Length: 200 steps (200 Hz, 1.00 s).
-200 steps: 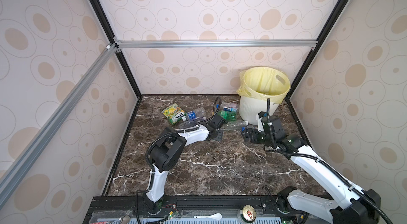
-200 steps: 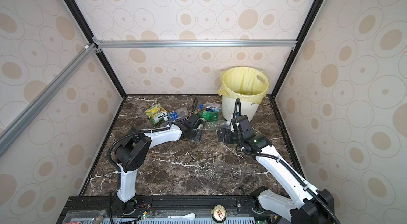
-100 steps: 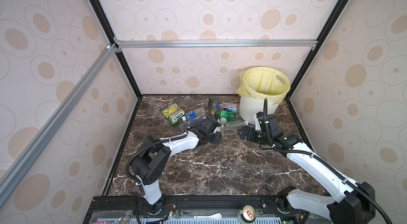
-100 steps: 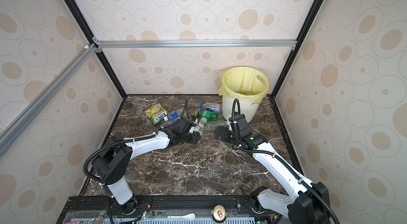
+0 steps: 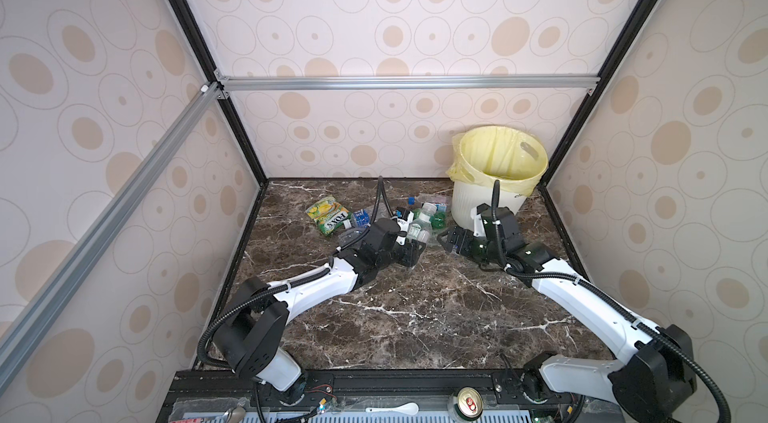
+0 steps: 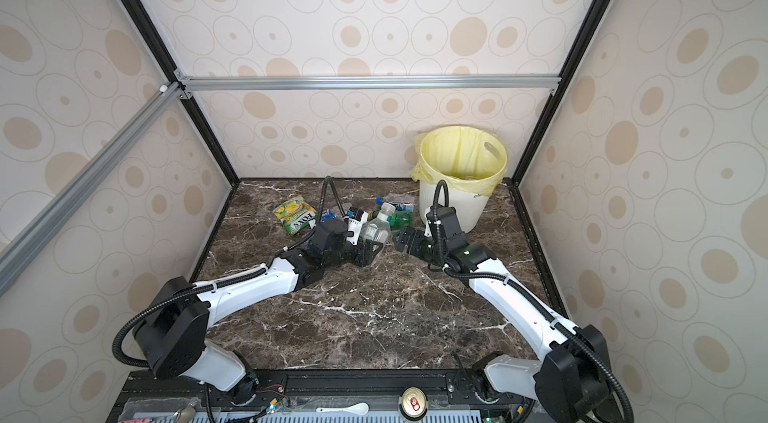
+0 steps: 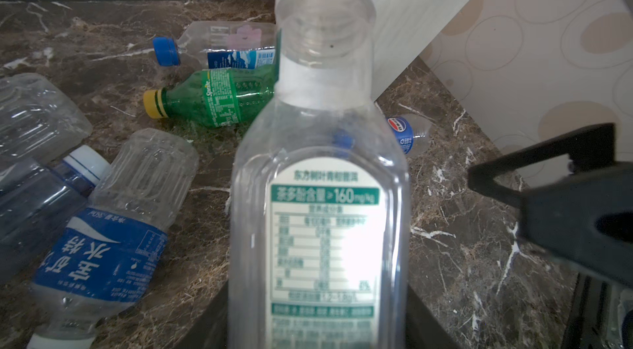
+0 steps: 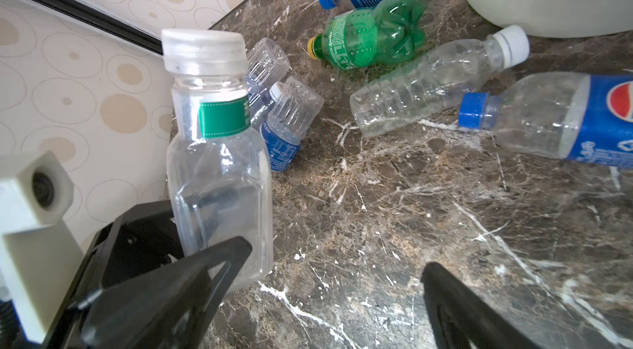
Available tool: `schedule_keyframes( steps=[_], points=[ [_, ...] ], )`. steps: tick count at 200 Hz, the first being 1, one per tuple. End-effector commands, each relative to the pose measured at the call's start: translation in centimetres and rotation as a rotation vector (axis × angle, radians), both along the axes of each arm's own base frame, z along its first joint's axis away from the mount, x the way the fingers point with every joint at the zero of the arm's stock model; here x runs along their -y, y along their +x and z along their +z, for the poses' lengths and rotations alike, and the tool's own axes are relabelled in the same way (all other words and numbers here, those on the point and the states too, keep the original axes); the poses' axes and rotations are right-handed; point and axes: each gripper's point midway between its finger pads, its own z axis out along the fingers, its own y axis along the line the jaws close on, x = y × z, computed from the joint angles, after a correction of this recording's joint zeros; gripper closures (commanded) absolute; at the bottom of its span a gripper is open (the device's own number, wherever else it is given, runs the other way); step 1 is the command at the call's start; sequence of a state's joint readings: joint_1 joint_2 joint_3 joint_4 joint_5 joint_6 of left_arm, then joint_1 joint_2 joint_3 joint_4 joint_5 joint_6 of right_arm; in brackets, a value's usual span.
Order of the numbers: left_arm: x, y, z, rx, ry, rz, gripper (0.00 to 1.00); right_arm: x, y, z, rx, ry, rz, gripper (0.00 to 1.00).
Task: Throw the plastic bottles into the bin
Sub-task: 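Grasp the clear tea bottle with green label using the left gripper, then grasp the tea bottle's base with the right gripper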
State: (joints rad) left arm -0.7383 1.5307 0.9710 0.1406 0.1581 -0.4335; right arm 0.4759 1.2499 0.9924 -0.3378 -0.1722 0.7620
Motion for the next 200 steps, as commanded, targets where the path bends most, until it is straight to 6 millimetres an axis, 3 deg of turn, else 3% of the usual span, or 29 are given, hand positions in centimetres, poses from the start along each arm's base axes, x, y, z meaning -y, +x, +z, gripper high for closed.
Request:
schedule_keyframes(
  steps=[1,25,68,113,200],
  points=[
    [0.8,-0.4,2.0,0.059,-0.035,-0.037,0.47,-1.6,0.9,2.5,0.048,0.075,0.019,0.0],
    [1.2,-0.8,2.4,0.076,-0.035,-0.053,0.47,-2.7,1.3,3.4,0.063,0.101,0.037,0.0],
    [1.9,-1.3,3.9,0.112,-0.053,-0.076,0.47,-3.5,2.1,3.2,0.057,0.101,0.045,0.01],
    [2.4,-2.0,5.0,0.132,-0.079,-0.101,0.46,-4.6,2.6,2.9,0.055,0.121,0.071,0.13],
    [2.9,-2.9,7.1,0.16,-0.133,-0.133,0.43,-6.2,2.7,2.8,0.072,0.157,0.122,0.24]
  ],
)
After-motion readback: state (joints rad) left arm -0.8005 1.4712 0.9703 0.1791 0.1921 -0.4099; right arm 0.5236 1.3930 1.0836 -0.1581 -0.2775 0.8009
